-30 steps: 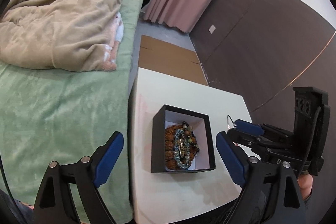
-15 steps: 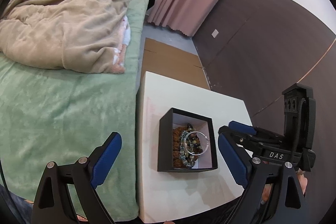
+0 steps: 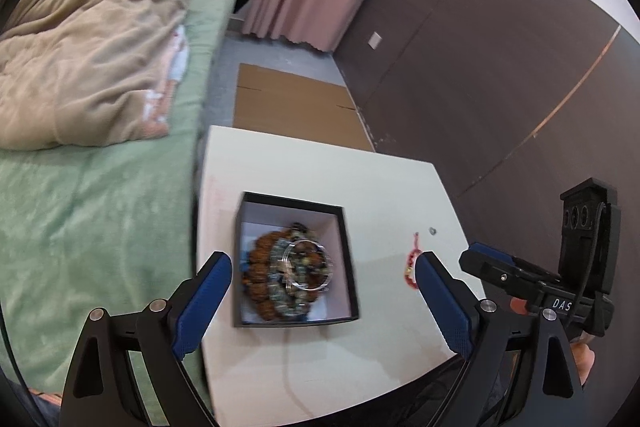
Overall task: Organize jewelry
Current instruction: 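Lower the silver hoop into the black box and open the right tool, then grasp the red cord bracelet by its gold bead with the left tool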
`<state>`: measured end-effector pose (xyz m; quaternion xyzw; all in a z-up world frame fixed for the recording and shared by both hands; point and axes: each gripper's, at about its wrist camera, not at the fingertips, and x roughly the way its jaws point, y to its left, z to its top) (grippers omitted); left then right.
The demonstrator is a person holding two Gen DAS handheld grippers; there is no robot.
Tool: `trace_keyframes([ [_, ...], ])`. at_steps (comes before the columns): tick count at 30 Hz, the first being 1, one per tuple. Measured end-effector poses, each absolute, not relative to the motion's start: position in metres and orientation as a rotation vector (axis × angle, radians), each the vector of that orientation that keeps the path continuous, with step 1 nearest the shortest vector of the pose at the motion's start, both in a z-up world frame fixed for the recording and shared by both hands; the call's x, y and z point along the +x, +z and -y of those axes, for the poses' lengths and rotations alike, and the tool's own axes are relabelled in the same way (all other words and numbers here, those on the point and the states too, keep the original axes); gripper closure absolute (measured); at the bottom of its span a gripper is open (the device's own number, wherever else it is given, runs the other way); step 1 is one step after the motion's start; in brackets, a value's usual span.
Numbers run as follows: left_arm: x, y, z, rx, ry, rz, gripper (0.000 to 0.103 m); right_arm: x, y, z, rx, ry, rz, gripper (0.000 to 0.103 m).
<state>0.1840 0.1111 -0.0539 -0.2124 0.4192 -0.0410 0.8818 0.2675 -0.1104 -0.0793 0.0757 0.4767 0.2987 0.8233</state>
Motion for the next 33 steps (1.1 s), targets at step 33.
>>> trace_keyframes([
  [33, 0.264, -0.119, 0.053, -0.171, -0.236, -1.099, 0.048, 0.263, -0.129, 0.289, 0.373, 0.292, -0.934, 0.011],
])
